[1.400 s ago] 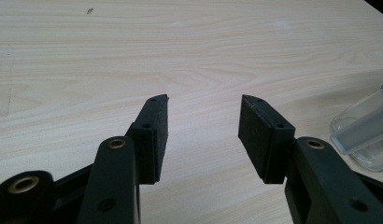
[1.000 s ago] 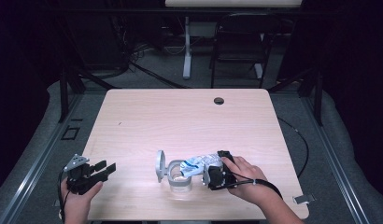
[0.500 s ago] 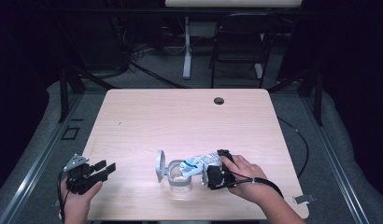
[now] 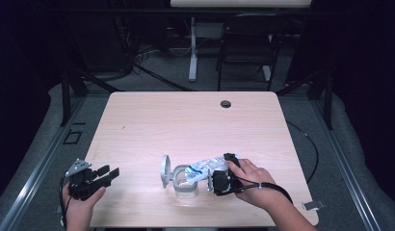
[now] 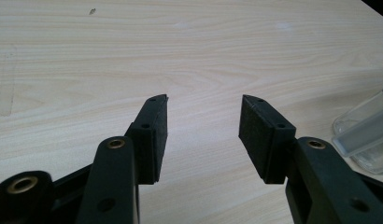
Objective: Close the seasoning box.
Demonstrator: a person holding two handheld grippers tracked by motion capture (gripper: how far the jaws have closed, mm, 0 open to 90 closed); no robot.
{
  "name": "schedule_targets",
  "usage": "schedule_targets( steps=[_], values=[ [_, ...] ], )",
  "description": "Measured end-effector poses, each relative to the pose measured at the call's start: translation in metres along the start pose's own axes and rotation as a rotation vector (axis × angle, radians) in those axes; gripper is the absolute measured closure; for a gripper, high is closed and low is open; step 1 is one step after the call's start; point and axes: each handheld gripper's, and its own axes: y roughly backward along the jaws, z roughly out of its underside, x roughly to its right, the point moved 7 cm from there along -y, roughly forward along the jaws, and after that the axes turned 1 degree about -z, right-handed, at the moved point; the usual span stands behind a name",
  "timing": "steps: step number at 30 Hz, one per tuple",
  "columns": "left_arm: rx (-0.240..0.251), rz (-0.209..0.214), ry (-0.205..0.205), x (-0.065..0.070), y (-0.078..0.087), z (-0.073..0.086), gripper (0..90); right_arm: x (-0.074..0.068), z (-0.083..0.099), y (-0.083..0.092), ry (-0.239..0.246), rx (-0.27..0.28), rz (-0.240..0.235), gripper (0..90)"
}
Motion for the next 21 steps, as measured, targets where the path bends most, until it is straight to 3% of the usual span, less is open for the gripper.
schedule_targets(
  steps=[14, 15, 21],
  values=[
    [-0.003, -0.001, 0.002, -0.0011, -0.0002, 0.0006, 52.4, 0.0020, -0.0016, 0.0014, 0.025, -0.006, 0.011, 42.4],
    [-0.003, -0.002, 0.004, -0.0011, -0.0001, 0.0006, 52.4, 0.0035, -0.0007, 0.0032, 0.044, -0.027, 0.018, 42.4],
    [-0.004, -0.002, 0.001, -0.0010, -0.0006, 0.0006, 52.4, 0.0014, -0.0025, 0.0018, 0.027, 0.001, 0.013, 42.5]
  ],
)
